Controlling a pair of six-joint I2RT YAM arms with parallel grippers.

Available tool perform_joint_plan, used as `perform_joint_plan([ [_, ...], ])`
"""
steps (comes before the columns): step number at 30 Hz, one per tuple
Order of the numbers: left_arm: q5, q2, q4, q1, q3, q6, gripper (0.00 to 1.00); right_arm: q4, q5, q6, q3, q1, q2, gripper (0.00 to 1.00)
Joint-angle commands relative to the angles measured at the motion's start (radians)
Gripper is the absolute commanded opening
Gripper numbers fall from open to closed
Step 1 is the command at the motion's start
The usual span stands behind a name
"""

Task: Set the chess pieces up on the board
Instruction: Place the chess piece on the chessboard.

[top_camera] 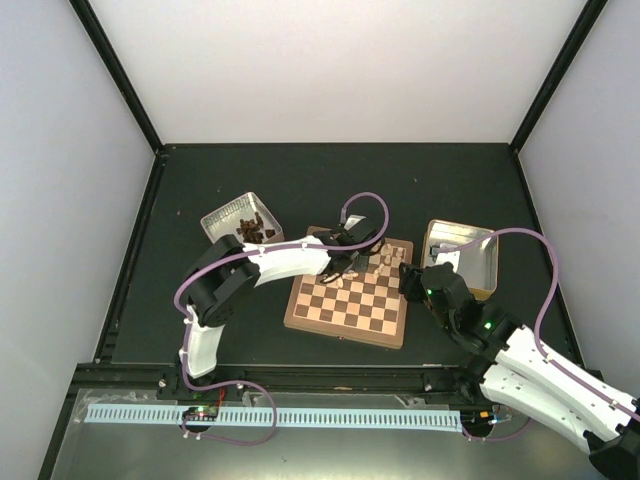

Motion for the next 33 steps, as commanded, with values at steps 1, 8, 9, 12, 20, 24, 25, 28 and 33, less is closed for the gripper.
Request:
perform_joint_plan([
  [1, -0.039, 0.024, 0.000, 0.008, 0.009, -0.027, 0.03, -0.002, 0.019, -0.014, 0.009, 0.000, -0.007, 0.67],
  [8, -0.035, 0.022, 0.000, 0.008, 0.003, -0.031, 0.06, -0.001, 0.017, -0.014, 0.008, -0.001, -0.005, 0.68],
  [9, -0.032, 0.022, 0.000, 0.008, 0.001, -0.031, 0.07, -0.001, 0.017, -0.014, 0.008, -0.001, -0.004, 0.68],
  [12, -0.009, 0.018, 0.003, 0.008, 0.001, -0.025, 0.11, 0.001, 0.014, -0.014, 0.008, -0.001, -0.004, 0.68],
  [20, 0.038, -0.034, 0.028, 0.008, -0.009, -0.015, 0.27, 0.002, 0.009, -0.012, 0.009, -0.002, -0.009, 0.67],
  [24, 0.042, -0.070, 0.025, 0.007, -0.011, -0.015, 0.31, 0.003, 0.007, -0.012, 0.012, -0.002, -0.015, 0.68],
  [25, 0.042, -0.078, 0.022, 0.008, -0.011, -0.014, 0.31, 0.001, 0.006, -0.013, 0.014, -0.001, -0.017, 0.68],
  [28, 0.050, -0.106, 0.021, 0.007, -0.014, -0.012, 0.32, -0.003, 0.002, -0.012, 0.019, -0.002, -0.023, 0.68],
  [33, 0.051, -0.172, 0.004, 0.007, -0.024, -0.014, 0.34, -0.015, -0.013, -0.025, 0.034, -0.002, -0.029, 0.68],
])
